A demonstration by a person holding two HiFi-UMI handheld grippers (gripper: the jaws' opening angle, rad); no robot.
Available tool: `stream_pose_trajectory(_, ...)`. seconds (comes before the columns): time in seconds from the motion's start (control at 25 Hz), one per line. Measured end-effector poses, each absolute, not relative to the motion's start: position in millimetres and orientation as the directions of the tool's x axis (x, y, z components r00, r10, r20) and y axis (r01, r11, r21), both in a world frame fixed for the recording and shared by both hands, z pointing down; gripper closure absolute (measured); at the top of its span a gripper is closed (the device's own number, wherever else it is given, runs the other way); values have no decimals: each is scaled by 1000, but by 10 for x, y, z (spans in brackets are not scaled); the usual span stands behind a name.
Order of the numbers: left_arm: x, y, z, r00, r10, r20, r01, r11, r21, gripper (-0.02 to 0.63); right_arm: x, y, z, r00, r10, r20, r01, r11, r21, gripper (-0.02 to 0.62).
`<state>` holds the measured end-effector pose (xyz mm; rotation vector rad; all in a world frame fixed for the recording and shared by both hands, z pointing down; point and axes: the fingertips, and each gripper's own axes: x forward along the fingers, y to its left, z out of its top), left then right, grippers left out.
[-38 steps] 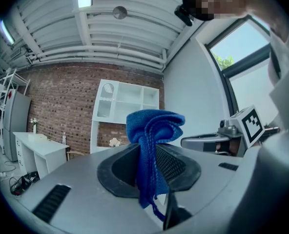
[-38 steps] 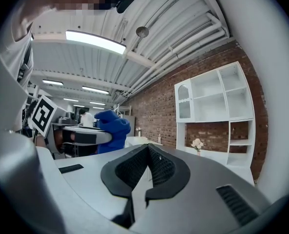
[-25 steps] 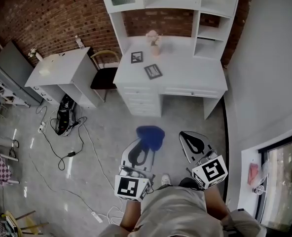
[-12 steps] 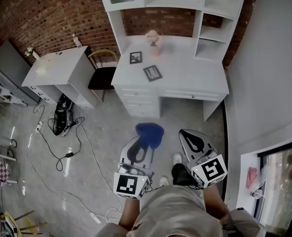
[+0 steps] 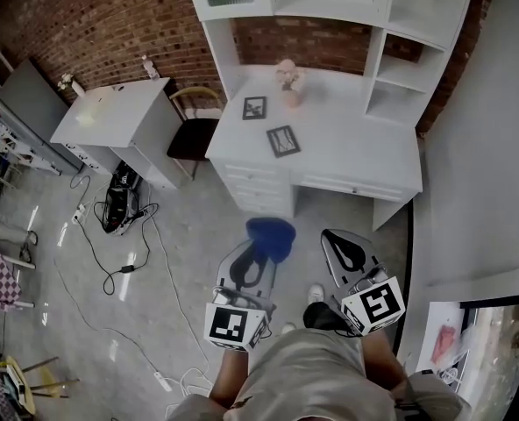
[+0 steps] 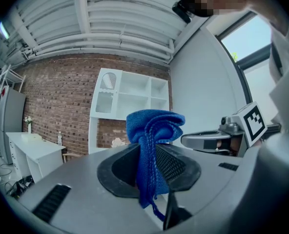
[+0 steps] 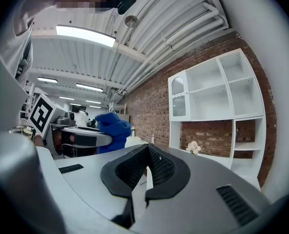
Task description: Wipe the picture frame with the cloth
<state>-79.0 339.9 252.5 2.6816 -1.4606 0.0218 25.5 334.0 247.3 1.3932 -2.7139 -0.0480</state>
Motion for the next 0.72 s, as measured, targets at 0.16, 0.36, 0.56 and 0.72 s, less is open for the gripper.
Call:
stream_pose_trajectory(0.16, -677, 3141, 2532, 517, -853, 69, -856, -513, 66, 511, 356, 3053, 2479, -606, -793, 68, -791, 609, 61, 598)
stream_pose_trajectory(0.36, -503, 2881, 2510, 484, -872, 80, -875, -481, 56, 511, 532, 2772, 2494, -635, -769, 69, -768, 639, 47, 598)
stream_pose_trajectory(0.56, -331, 2679, 2486, 461, -883, 83, -887, -458, 54, 511, 724, 2550, 2459, -651, -757, 59, -756, 654, 43, 598)
stream_pose_trajectory(0.72, -229, 2568, 2476, 448, -890, 82, -894, -445, 51, 511, 827, 2421, 2438, -660, -750, 51, -749, 662, 39, 598)
